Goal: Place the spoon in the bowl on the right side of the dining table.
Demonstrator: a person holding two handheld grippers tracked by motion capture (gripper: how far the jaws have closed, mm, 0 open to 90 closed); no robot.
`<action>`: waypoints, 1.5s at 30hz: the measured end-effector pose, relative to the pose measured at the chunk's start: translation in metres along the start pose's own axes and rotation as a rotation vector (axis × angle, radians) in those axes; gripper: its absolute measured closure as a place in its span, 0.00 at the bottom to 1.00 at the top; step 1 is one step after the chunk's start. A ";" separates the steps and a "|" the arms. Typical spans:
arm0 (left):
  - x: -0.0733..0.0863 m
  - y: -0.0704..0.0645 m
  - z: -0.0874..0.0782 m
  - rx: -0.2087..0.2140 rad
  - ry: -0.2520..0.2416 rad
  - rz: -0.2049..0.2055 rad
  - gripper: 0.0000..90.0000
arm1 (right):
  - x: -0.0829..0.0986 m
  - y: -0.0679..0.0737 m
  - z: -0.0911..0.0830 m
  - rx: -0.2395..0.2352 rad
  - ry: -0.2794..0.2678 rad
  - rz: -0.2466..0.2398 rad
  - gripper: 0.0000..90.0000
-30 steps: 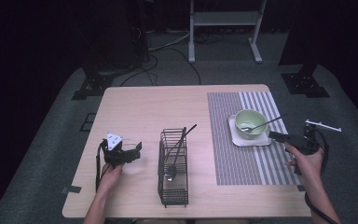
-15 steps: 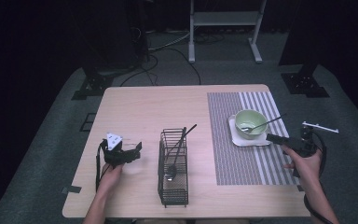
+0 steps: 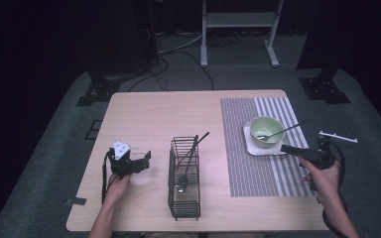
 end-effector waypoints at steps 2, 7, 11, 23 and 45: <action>0.000 0.000 0.000 0.000 0.000 0.000 0.00 | 0.002 0.001 0.000 -0.001 0.003 -0.003 0.34; 0.000 0.000 0.000 0.000 -0.001 0.001 0.00 | 0.005 0.002 0.002 -0.002 0.010 -0.011 0.34; 0.000 0.000 0.000 -0.001 0.000 0.000 0.00 | 0.007 0.002 0.002 -0.005 0.015 -0.010 0.34; 0.000 0.000 0.000 -0.001 0.001 0.002 0.00 | 0.013 0.004 0.003 -0.007 0.028 -0.019 0.34; 0.000 0.000 0.000 0.000 0.001 0.002 0.00 | 0.031 0.009 0.005 -0.018 0.063 -0.043 0.34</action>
Point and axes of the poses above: each handheld gripper's, and its own axes: z roughly forward along the jaws, x roughly out of its underside, y roughly to its left, the point moved 4 cm from there along z, roughly forward along the jaws, and after that the axes turned 15 degrees about z, right-handed, at the moved point
